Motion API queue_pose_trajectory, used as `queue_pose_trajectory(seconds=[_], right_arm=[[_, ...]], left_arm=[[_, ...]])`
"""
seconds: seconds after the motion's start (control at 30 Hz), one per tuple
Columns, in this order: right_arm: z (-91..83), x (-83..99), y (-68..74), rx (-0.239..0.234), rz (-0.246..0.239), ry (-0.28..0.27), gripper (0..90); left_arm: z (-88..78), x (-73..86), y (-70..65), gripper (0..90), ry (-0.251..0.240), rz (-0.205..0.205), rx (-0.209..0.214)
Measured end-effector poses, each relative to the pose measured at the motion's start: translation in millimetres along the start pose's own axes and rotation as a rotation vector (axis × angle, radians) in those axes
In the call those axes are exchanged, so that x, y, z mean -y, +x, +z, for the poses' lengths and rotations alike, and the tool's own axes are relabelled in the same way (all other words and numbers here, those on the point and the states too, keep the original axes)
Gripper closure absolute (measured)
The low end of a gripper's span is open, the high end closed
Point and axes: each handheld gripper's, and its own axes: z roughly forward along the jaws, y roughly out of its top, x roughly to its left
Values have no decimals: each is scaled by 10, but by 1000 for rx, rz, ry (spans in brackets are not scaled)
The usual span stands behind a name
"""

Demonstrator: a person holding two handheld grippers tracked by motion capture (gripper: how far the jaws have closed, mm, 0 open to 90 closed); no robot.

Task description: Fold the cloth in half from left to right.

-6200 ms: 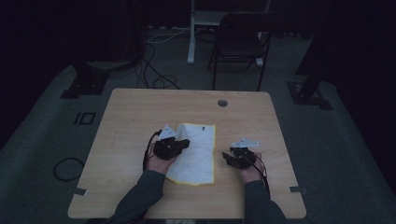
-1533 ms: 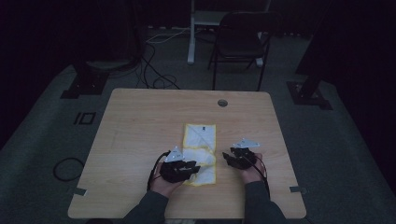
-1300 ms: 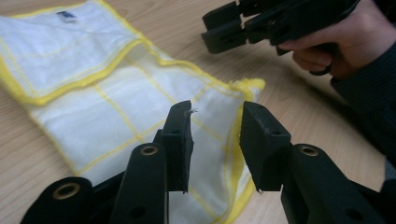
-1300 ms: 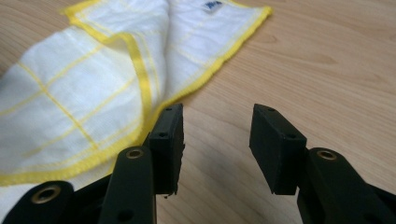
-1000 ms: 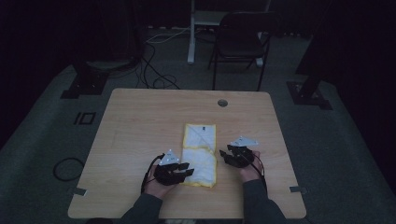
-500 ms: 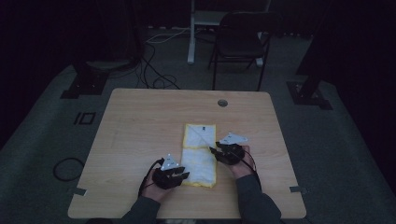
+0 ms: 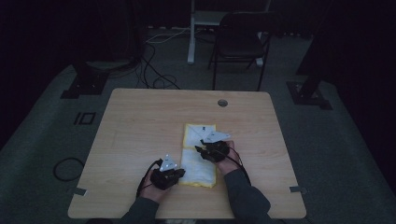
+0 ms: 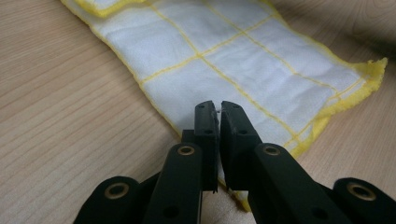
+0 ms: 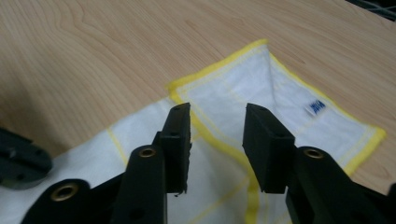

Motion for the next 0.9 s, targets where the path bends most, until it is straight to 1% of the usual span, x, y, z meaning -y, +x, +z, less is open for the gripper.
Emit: queue_pose_trajectory(seconds=[0.03,0.17,0.23,0.27,0.33,0.4,0.47,0.53,0.63,0.67,0.8,0.83,0.9], right_arm=[[60,-28,13,1,-15,9,595],[170,-74,18,13,-45,34,548],[219,-87,24,10,-68,55,529],[241,-93,30,20,-86,67,511],[283,-97,43,26,-111,85,447],[318,-100,52,47,-132,108,380],[355,-101,63,56,-140,132,345],[391,-93,60,65,-136,153,327],[421,-79,46,86,-134,165,348],[424,-76,35,93,-140,164,380],[401,-80,-26,108,-126,156,482],[390,-84,-46,110,-124,152,493],[367,-93,-88,110,-109,143,541]], left_arm=[[-1,1,-1,860,0,1,-2],[-1,5,2,858,0,-1,-1],[0,6,3,856,0,1,-1],[1,7,2,855,-1,-1,-1],[4,8,-1,852,-5,-3,-2],[4,8,3,849,-2,0,-1],[4,8,2,848,-3,1,-2],[3,8,5,846,-1,1,-1],[4,9,5,844,0,-2,-1],[4,9,4,844,-1,-3,-1],[4,9,5,843,0,-3,-1],[4,9,4,843,0,-3,-1],[5,9,5,843,-1,-2,-1]])
